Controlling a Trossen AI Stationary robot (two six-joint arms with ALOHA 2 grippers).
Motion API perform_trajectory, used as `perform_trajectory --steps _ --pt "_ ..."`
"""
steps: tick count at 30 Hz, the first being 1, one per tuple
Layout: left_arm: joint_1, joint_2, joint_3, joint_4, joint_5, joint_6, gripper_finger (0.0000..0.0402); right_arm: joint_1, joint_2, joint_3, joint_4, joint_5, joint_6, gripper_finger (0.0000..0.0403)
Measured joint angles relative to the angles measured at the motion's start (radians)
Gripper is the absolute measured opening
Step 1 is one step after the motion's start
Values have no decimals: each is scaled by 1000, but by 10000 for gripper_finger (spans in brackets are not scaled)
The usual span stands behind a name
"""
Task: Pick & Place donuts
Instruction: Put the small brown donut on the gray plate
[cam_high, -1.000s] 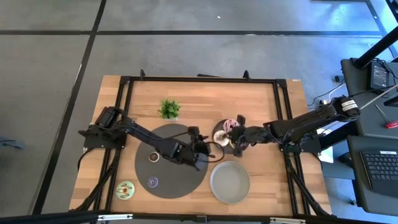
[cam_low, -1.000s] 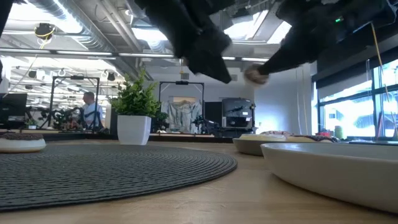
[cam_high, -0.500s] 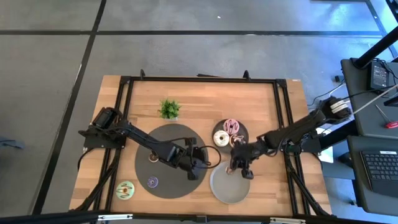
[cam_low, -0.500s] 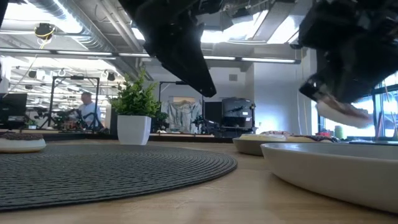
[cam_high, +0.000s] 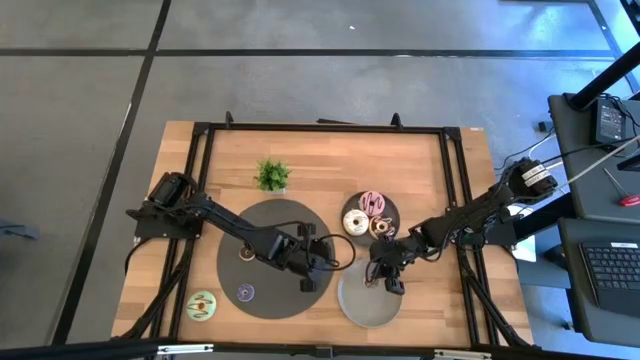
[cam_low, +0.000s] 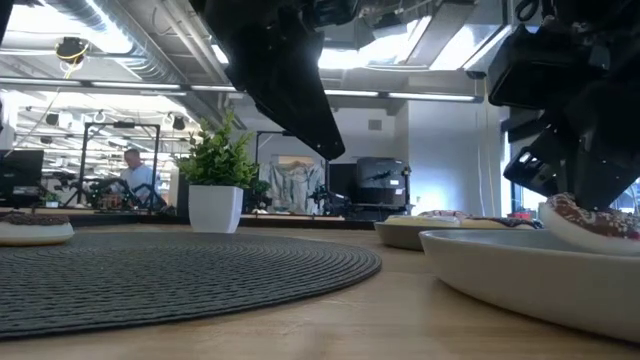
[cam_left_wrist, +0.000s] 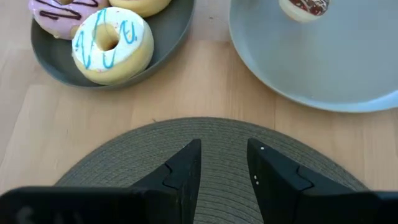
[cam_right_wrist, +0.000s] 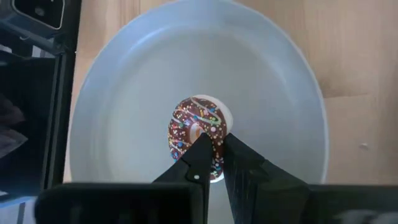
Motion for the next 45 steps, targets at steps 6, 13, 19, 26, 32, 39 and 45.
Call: perform_trajectory --steps 6,13,19,26,32,39,45 --pt "0 0 0 0 0 -1 125 4 0 0 12 3 46 39" --pt "2 0 0 0 0 0 125 32 2 0 37 3 46 39" --pt "3 0 0 0 -1 0 125 40 58 0 104 3 46 39" --pt "2 0 0 -1 -1 2 125 40 79 0 108 3 50 39" --pt "2 0 0 -1 -1 2 125 40 79 0 102 -2 41 40" --pt "2 0 0 -2 -1 2 125 40 79 0 72 -3 40 83" --pt "2 0 0 -99 -20 -44 125 35 79 0 70 -4 40 129"
